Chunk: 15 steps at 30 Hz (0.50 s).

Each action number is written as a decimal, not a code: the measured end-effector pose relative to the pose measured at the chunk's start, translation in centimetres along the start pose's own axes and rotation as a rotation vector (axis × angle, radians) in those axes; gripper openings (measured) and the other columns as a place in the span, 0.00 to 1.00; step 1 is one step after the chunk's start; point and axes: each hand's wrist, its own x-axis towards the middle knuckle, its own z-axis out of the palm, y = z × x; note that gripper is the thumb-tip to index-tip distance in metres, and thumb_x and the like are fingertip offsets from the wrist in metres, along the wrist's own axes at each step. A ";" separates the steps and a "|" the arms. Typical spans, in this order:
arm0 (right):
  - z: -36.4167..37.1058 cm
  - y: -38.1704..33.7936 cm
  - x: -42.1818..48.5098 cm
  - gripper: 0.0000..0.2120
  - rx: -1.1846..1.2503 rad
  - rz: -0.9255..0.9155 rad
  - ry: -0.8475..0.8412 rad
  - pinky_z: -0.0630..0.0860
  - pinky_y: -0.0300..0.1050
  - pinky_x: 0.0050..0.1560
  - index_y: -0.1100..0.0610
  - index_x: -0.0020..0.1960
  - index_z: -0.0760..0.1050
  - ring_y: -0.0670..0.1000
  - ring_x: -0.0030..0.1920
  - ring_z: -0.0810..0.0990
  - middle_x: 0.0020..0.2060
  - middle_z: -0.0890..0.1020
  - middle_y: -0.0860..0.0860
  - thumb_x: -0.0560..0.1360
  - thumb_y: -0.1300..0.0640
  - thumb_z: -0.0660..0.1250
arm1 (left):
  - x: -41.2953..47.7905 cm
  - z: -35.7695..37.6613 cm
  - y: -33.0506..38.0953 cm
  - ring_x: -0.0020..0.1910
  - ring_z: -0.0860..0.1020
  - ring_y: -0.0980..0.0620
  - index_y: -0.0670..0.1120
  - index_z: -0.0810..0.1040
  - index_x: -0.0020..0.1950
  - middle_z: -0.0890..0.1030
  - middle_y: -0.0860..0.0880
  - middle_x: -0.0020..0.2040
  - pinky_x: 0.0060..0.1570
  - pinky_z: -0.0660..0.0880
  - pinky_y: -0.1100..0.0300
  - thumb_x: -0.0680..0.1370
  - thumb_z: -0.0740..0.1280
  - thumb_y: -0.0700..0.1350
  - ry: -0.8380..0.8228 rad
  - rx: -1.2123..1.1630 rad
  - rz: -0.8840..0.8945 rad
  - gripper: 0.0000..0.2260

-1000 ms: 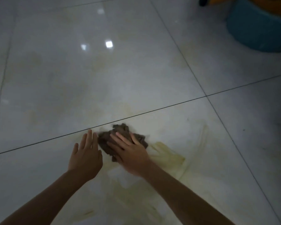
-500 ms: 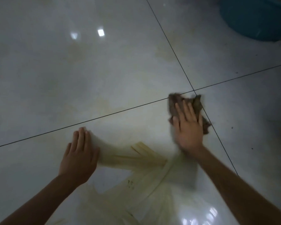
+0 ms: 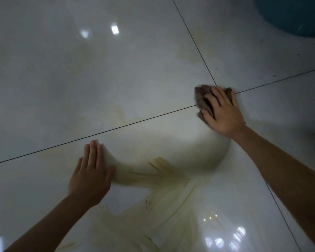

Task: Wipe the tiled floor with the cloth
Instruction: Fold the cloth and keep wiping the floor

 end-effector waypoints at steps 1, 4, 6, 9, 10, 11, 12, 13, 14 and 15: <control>0.3 -1.0 -0.3 0.29 0.021 0.088 0.033 0.49 0.63 0.74 0.59 0.71 0.68 0.59 0.75 0.61 0.73 0.66 0.59 0.78 0.44 0.49 | 0.0 0.0 -0.1 0.76 0.35 0.48 0.40 0.36 0.77 0.34 0.43 0.76 0.76 0.45 0.52 0.72 0.33 0.64 -0.003 -0.007 0.001 0.39; 1.0 -5.2 -4.0 0.28 0.056 0.278 0.095 0.49 0.62 0.75 0.56 0.76 0.62 0.57 0.75 0.60 0.76 0.61 0.54 0.79 0.48 0.49 | 0.1 0.0 -0.6 0.76 0.34 0.49 0.41 0.36 0.77 0.33 0.44 0.77 0.76 0.47 0.52 0.75 0.36 0.63 -0.005 -0.021 0.012 0.37; 1.5 -8.8 -7.7 0.27 0.122 0.290 0.135 0.54 0.65 0.73 0.57 0.74 0.66 0.59 0.74 0.63 0.75 0.65 0.56 0.78 0.48 0.50 | 0.1 0.0 -0.7 0.76 0.34 0.49 0.42 0.35 0.76 0.33 0.45 0.76 0.76 0.46 0.53 0.73 0.33 0.64 0.007 -0.021 0.021 0.38; 2.3 -14.2 -13.4 0.26 0.151 0.171 0.090 0.58 0.64 0.72 0.56 0.72 0.69 0.60 0.74 0.63 0.73 0.67 0.57 0.77 0.49 0.53 | 0.1 0.4 -0.5 0.76 0.35 0.48 0.42 0.34 0.75 0.33 0.45 0.76 0.75 0.44 0.53 0.71 0.31 0.65 0.031 -0.028 0.015 0.39; 2.4 -15.0 -14.8 0.26 0.149 0.065 0.047 0.58 0.64 0.71 0.55 0.73 0.69 0.59 0.75 0.62 0.74 0.66 0.56 0.77 0.49 0.54 | 0.1 0.5 -0.5 0.76 0.35 0.48 0.42 0.34 0.75 0.33 0.44 0.76 0.75 0.44 0.53 0.71 0.31 0.65 0.036 -0.031 0.014 0.38; 2.5 -14.8 -15.5 0.26 0.149 -0.071 0.012 0.58 0.64 0.71 0.55 0.73 0.68 0.58 0.76 0.60 0.74 0.65 0.55 0.77 0.49 0.55 | 0.2 0.6 -0.5 0.76 0.35 0.48 0.42 0.34 0.75 0.34 0.44 0.76 0.75 0.44 0.53 0.72 0.32 0.65 0.039 -0.036 0.018 0.38; 2.4 -13.6 -15.4 0.25 0.152 -0.214 -0.025 0.59 0.64 0.71 0.55 0.73 0.68 0.57 0.76 0.60 0.74 0.65 0.55 0.77 0.50 0.56 | 0.2 0.6 -0.6 0.76 0.35 0.48 0.42 0.34 0.75 0.34 0.45 0.76 0.74 0.44 0.53 0.72 0.32 0.65 0.039 -0.040 0.025 0.38; 2.2 -11.6 -14.6 0.24 0.150 -0.321 -0.047 0.59 0.63 0.72 0.55 0.73 0.69 0.58 0.76 0.60 0.74 0.66 0.56 0.78 0.50 0.57 | 0.2 0.7 -0.8 0.76 0.35 0.49 0.43 0.34 0.75 0.34 0.45 0.76 0.74 0.44 0.53 0.72 0.33 0.65 0.043 -0.041 0.032 0.38; 1.9 -9.4 -13.5 0.23 0.155 -0.366 -0.040 0.59 0.63 0.72 0.57 0.72 0.69 0.59 0.75 0.61 0.73 0.67 0.57 0.79 0.51 0.57 | 0.3 0.7 -1.0 0.76 0.35 0.49 0.43 0.35 0.75 0.34 0.45 0.76 0.74 0.45 0.53 0.73 0.34 0.64 0.048 -0.036 0.038 0.37; 1.6 -7.1 -12.2 0.23 0.165 -0.329 0.001 0.59 0.63 0.72 0.58 0.71 0.70 0.61 0.74 0.63 0.72 0.68 0.59 0.79 0.52 0.57 | 0.3 0.7 -1.1 0.76 0.35 0.50 0.43 0.36 0.76 0.35 0.46 0.76 0.74 0.45 0.54 0.75 0.36 0.64 0.051 -0.033 0.044 0.36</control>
